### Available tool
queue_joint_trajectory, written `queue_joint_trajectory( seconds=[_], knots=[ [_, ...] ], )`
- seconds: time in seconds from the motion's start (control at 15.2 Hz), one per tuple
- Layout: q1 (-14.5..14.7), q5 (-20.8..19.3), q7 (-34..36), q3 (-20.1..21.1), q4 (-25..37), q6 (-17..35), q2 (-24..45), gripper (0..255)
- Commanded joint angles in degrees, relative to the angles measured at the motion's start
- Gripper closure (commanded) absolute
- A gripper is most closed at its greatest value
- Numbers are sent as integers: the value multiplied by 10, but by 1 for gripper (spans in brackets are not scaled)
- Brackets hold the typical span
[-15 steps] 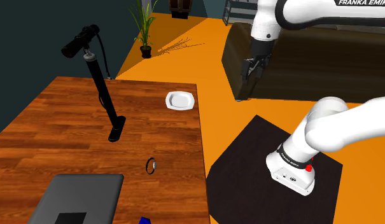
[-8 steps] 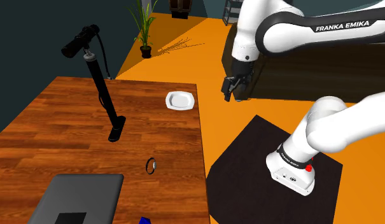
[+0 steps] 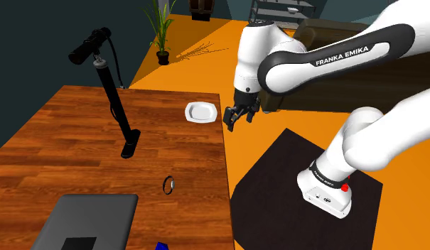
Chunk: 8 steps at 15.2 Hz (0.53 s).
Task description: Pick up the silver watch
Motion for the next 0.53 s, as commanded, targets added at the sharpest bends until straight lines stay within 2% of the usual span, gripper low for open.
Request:
queue_joint_trajectory(
  seconds=[0.0, 0.26, 0.46],
  knots=[
    [4, 2, 25, 20, 9, 38, 39, 0],
    [7, -11, 80, 58, 36, 105, 122, 0],
    [8, -38, 128, 81, 65, 150, 190, 0]
  ],
)
